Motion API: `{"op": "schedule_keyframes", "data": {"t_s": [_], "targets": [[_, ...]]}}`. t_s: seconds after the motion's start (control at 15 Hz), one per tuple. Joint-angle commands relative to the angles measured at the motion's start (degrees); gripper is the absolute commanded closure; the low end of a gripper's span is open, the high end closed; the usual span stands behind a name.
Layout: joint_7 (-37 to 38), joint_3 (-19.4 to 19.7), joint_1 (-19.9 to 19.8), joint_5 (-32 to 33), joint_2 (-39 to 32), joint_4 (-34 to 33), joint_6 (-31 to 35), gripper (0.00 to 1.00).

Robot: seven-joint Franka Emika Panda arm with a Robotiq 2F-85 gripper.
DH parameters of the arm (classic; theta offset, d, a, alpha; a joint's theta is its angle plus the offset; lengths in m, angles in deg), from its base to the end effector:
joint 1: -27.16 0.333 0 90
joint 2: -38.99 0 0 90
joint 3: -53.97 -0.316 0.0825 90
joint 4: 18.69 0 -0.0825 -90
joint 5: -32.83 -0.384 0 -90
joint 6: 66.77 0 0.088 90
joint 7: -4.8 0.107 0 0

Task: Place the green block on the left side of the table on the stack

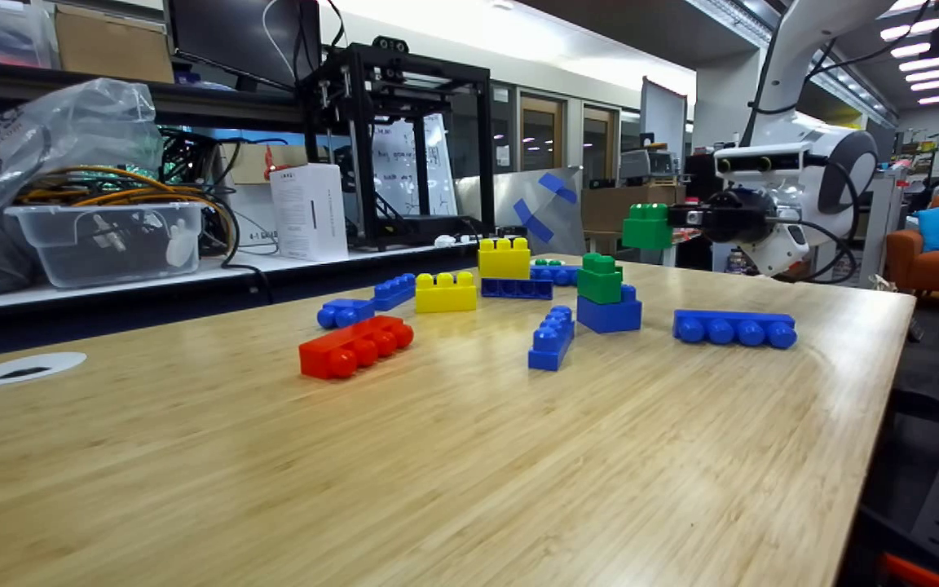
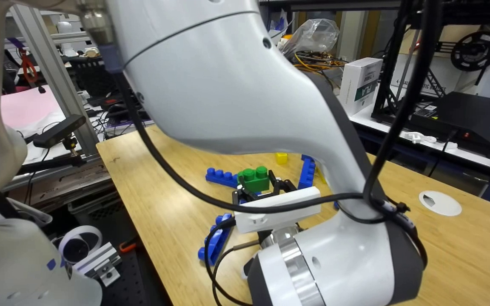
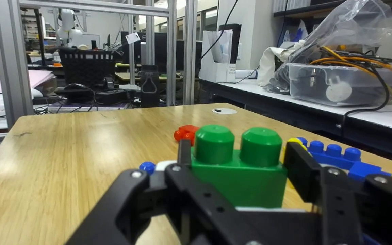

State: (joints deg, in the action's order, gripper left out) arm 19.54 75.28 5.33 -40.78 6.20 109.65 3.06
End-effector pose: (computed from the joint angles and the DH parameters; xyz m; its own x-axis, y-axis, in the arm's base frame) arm 0.3869 -0.2044 0.1540 0.0371 0.0375 -0.9986 -0.9490 0.3144 -0.0235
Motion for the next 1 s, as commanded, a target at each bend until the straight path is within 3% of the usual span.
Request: {"op": "schedule_keyframes", "data": {"t_s": [0.0,0.6,0.93], "targets": [[0.21,0.97,0.76,-1.14,0.69,1.35,2.15,0.56],[-5.73,-0.1,2.12,-1.1,-0.54,1.93,12.95,0.56],[-8.93,-0.51,0.44,-0.38,0.02,3.56,6.74,0.56]]}}
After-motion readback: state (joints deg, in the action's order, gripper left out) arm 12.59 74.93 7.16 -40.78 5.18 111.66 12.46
